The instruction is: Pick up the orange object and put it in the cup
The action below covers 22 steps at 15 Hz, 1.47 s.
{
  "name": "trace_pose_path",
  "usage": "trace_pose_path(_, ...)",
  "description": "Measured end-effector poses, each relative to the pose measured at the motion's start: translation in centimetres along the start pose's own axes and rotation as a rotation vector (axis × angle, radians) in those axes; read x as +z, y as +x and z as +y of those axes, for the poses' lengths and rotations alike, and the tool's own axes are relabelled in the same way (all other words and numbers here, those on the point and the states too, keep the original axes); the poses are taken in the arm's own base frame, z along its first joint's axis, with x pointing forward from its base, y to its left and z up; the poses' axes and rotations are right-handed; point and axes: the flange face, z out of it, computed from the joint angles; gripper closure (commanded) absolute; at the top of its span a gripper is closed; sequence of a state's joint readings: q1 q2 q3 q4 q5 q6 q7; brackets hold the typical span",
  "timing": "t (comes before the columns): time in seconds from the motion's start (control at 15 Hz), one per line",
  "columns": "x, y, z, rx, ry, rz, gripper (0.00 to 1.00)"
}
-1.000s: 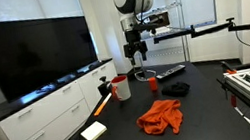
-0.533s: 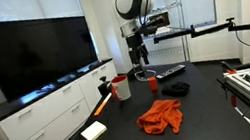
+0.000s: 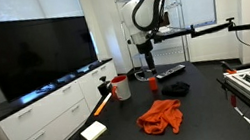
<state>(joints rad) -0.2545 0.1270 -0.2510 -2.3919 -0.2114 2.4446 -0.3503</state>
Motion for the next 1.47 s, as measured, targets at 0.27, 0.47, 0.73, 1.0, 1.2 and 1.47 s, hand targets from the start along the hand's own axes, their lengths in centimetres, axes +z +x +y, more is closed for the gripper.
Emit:
trace_pose_path(0.27, 1.0, 0.0, 1.1, -0.095, -0.046, 0.143, 0.0)
trace_pose_path(0.47, 1.8, 0.4, 0.3, -0.113, -0.015, 0.226, 0.0)
trace_pose_path(0.73, 2.4, 0.7, -1.1, -0.149, 0.066, 0.255, 0.0)
trace_pose_path(1.0, 3.0, -0.1, -0.6, -0.167, 0.109, 0.232, 0.0)
trace_pose_path(1.2, 3.3, -0.6, 0.0, -0.161, 0.116, 0.214, 0.0)
trace_pose_path(1.47, 3.3, -0.5, 0.0, -0.161, 0.115, 0.215, 0.0)
